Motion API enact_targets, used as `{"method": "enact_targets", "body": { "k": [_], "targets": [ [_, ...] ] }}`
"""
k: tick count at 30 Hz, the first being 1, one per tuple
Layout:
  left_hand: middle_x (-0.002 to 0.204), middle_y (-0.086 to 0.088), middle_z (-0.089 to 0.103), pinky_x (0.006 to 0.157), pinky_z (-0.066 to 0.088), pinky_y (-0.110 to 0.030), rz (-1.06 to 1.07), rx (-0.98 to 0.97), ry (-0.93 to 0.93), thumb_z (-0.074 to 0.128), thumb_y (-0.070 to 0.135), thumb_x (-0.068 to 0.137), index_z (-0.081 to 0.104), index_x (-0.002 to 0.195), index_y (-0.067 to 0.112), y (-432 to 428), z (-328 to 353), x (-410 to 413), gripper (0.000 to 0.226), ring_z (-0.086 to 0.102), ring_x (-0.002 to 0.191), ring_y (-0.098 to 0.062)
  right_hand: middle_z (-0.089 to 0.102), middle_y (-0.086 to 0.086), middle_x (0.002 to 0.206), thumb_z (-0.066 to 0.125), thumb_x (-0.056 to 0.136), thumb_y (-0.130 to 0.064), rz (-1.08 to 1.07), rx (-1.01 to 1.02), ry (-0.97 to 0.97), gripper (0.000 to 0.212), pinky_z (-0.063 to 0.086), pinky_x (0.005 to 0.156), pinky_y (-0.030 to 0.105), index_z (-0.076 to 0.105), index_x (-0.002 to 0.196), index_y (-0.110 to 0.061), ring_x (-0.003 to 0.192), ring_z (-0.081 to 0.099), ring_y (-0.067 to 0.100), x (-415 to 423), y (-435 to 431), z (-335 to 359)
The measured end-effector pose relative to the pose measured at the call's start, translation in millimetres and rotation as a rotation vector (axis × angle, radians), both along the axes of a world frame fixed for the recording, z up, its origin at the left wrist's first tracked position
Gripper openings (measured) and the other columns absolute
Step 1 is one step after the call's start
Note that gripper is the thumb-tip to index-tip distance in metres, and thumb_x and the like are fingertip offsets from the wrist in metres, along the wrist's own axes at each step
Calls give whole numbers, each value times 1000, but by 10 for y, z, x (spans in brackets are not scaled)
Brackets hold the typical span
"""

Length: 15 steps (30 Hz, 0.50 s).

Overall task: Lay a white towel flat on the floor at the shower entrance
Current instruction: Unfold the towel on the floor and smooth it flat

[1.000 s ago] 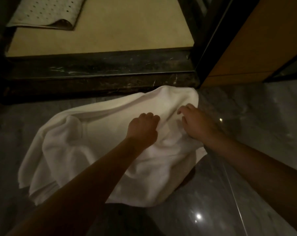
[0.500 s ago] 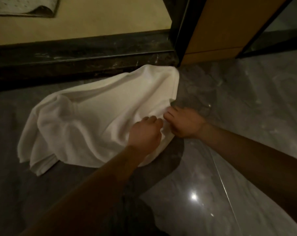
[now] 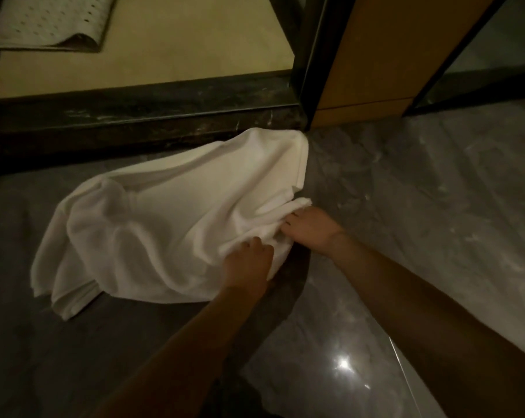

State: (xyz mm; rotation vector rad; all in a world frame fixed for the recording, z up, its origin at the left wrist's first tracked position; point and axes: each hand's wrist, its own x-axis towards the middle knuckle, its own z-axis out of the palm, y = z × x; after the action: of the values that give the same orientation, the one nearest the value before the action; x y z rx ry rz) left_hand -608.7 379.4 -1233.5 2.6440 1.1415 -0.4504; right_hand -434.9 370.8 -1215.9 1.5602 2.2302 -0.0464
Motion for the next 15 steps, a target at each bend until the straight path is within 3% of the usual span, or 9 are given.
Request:
{"method": "enact_targets", "body": {
  "k": [2,7,10,15],
  "targets": [
    [120,-6,43,65,37,-34,-27,23,-35,62,40,83,50,115,22,-16,27,-18,38,47,103,-25,67,15,104,64,79,-9,-41,58,80,24,50,74,38,68,103,-12,96,64,32,63,-42,35],
    [114,-8,52,80,39,-36,-117,46,-181,51,28,88,59,104,17,-197,92,9,21,49,99,-28,56,9,124,46,90,-18,-235,-126,-65,28,45,86,38,56,116,-18,112,54,29,523,-503,92],
    [104,-9,59,81,40,-36,-149,-62,-212,49,23,89,57,103,15,-366,114,187,18,54,94,-28,54,0,131,42,91,-28,-342,-158,-30,29,42,93,35,56,116,-28,115,54,25,771,-906,96],
    [110,-13,57,87,42,-37,-214,-252,-146,52,17,86,54,110,11,-596,63,368,25,55,101,-33,62,-3,119,47,85,-31,-423,-247,34,34,42,93,29,59,117,-30,110,57,23,845,-1334,67]
  ]
}}
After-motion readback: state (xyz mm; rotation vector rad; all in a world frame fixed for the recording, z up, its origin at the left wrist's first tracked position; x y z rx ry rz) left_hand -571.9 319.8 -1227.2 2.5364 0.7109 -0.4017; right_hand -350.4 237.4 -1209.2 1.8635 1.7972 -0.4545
